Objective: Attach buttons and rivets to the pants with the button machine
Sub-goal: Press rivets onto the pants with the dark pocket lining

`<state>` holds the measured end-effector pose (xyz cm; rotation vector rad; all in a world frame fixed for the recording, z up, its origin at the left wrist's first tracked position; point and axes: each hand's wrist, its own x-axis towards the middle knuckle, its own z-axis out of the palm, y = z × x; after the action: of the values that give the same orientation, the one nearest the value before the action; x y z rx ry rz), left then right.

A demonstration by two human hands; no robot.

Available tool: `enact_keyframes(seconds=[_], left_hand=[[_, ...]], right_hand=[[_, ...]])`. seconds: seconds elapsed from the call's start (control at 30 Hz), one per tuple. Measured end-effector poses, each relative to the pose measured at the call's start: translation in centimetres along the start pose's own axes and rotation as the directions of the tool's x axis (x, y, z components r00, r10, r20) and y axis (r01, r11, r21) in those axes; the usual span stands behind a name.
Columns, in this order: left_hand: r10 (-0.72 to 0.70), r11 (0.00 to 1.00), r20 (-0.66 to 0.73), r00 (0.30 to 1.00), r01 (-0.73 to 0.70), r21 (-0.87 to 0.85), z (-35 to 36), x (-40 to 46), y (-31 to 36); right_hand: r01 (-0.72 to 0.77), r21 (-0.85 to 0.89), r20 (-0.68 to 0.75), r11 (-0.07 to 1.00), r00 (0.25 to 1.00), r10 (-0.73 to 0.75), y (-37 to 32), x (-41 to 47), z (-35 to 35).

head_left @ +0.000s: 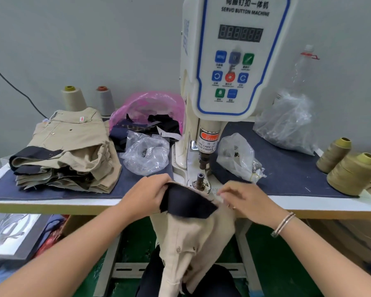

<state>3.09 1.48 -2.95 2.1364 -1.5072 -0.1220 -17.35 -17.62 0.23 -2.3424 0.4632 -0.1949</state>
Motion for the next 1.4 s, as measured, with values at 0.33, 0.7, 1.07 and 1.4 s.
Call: enact_keyframes(seconds=[0.33,0.7,1.07,1.4], left_hand=[[-0.033,0.999,-0.084,0.996,0.034,0.013,2.2,0.0,-1.0],[-0.060,0.998,-0.066,0.996,0.058,-0.030,2.1,0.3,-1.2],[-0.082,0.990,-0.007,0.997,0.081,-0.114,1.4,0.2,-1.0],[0.188,0.975,0.348,0.918,-0.131,-0.181,-1.9,-1.1,3.5]], right_hand=[[-0.378,-0.417,-0.252,0.827,0.922,0.295,2.9,9.9,-4.1],[-0.649,-0.465,-0.284,0.602,0.754,0.593,2.5,12.2,-3.0],[0.193,0.113,-0.652,0.975,0.754,-0.074,-0.6,-0.3,5.6],[-0.223,0.415,-0.098,0.882,0.953,0.287,-0.3,-3.9,13.2]])
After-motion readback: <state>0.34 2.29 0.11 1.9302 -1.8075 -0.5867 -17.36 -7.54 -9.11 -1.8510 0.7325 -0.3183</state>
